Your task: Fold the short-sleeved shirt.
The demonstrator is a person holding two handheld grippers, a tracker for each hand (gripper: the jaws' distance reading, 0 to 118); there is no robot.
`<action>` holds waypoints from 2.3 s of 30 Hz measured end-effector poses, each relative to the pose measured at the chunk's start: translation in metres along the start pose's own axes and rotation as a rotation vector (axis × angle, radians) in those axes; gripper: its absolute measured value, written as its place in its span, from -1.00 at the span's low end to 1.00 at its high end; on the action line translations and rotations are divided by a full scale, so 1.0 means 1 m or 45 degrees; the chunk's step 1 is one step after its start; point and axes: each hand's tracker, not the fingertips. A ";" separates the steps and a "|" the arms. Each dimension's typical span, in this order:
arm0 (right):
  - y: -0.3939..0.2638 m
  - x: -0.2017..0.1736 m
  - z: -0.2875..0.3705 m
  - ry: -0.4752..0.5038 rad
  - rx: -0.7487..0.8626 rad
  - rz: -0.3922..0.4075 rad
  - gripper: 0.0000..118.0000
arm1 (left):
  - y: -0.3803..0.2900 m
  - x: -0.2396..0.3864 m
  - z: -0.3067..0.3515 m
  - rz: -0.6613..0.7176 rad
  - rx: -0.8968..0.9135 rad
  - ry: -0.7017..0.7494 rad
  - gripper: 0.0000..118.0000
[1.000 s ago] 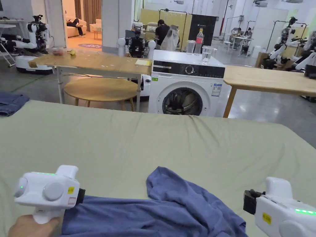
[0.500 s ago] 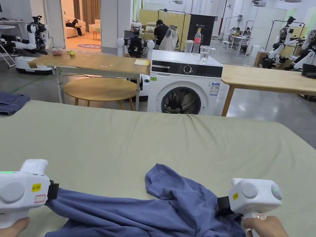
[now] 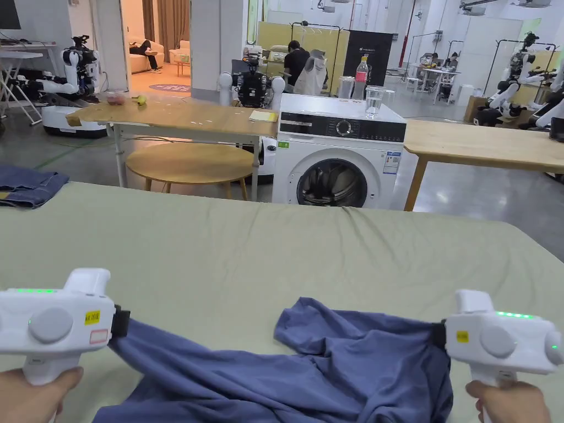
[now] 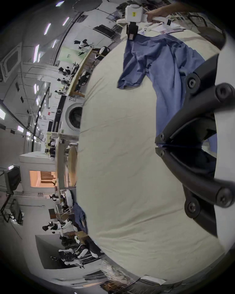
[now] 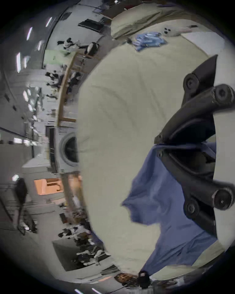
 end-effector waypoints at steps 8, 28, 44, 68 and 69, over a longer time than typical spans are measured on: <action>0.076 -0.001 0.095 -0.035 0.297 0.033 -1.00 | 0.076 -0.028 0.070 0.006 0.237 0.018 -1.00; 0.274 -0.083 0.156 -0.086 0.659 0.122 -1.00 | 0.287 -0.073 0.166 0.002 0.559 0.175 -1.00; 0.243 -0.085 0.137 -0.164 0.671 0.176 -1.00 | 0.244 -0.075 0.125 -0.012 0.503 0.158 -1.00; -0.066 -0.038 0.171 -0.083 0.200 0.146 -1.00 | -0.084 -0.066 0.137 0.076 0.133 -0.023 -1.00; -0.076 -0.040 0.169 -0.093 0.186 0.159 -1.00 | -0.094 -0.066 0.132 0.079 0.097 -0.009 -1.00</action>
